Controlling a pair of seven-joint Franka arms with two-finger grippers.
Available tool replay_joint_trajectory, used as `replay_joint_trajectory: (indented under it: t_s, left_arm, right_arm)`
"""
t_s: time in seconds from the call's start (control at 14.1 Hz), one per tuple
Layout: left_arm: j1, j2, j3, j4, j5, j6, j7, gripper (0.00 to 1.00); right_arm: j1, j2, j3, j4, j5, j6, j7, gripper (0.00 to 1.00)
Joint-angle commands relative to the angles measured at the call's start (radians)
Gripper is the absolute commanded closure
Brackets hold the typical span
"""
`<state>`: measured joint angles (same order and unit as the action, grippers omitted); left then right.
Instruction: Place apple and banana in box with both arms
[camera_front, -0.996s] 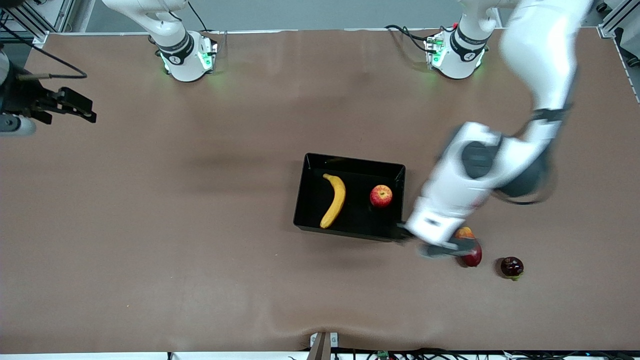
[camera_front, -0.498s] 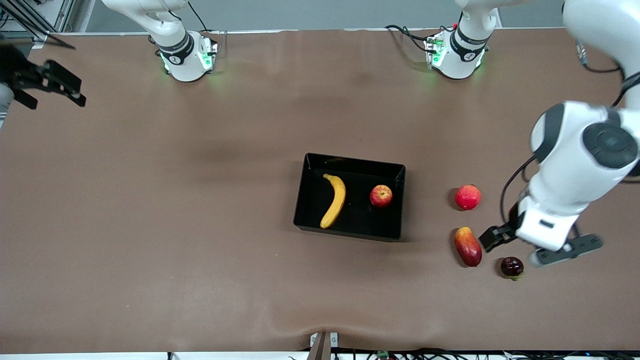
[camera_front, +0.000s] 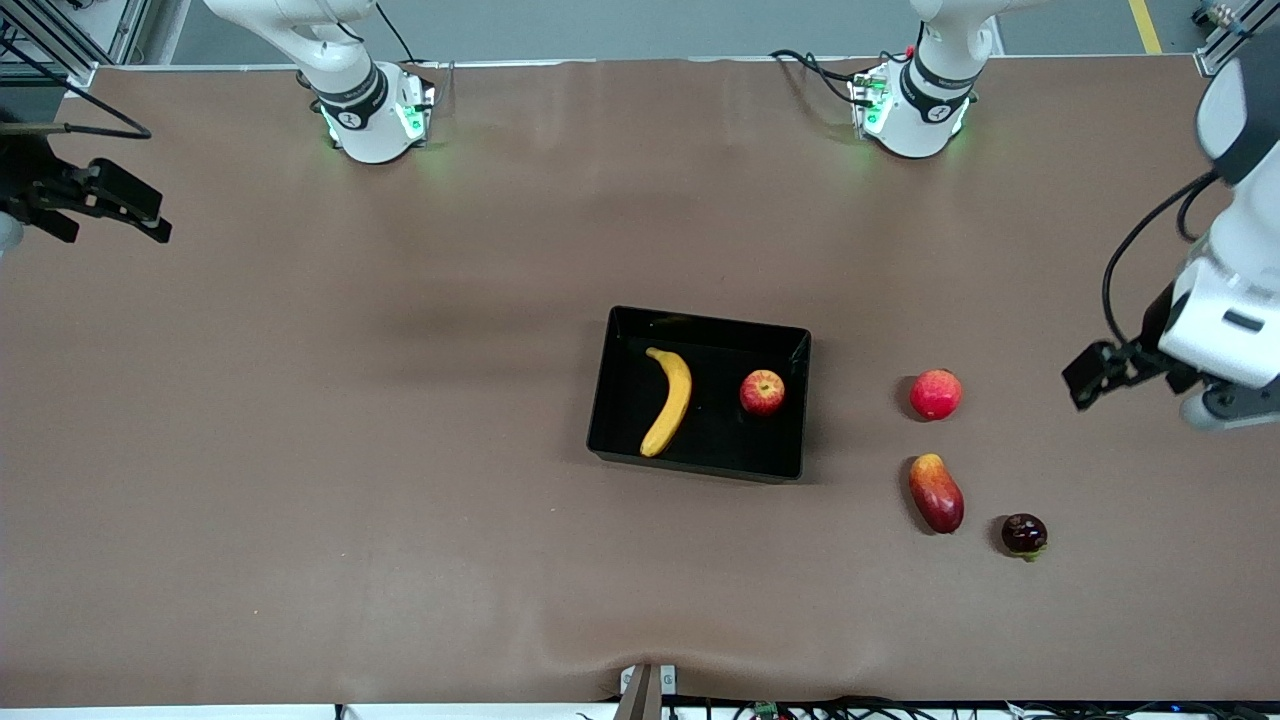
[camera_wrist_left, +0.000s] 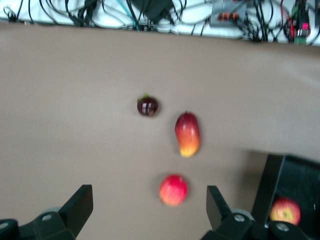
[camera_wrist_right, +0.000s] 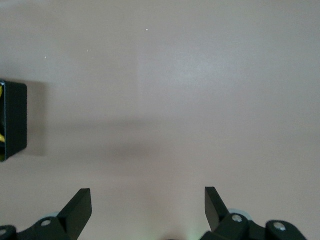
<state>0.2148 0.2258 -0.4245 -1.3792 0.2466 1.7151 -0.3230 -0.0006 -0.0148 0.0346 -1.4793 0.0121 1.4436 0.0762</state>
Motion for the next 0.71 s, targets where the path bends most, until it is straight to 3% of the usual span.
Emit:
replay_joint_trajectory:
  t_s: [0.0, 0.07, 0.28, 0.64]
  left_arm:
    - [0.006, -0.100, 0.015, -0.066, -0.079, -0.064, 0.056, 0.00]
    - [0.006, -0.133, 0.029, -0.098, -0.129, -0.074, 0.086, 0.00]
    - [-0.129, -0.261, 0.226, -0.208, -0.213, -0.111, 0.142, 0.00]
    - [-0.157, -0.420, 0.251, -0.359, -0.224, -0.103, 0.150, 0.00]
  right_arm:
    - [-0.010, 0.028, 0.005, -0.001, 0.006, 0.012, 0.028, 0.00]
    - [-0.034, 0.032, 0.005, -0.001, 0.020, 0.014, 0.020, 0.00]
    - [-0.058, 0.024, -0.002, 0.000, 0.043, -0.006, 0.014, 0.00]
    - [-0.059, 0.001, -0.082, 0.008, 0.043, -0.067, 0.013, 0.00]
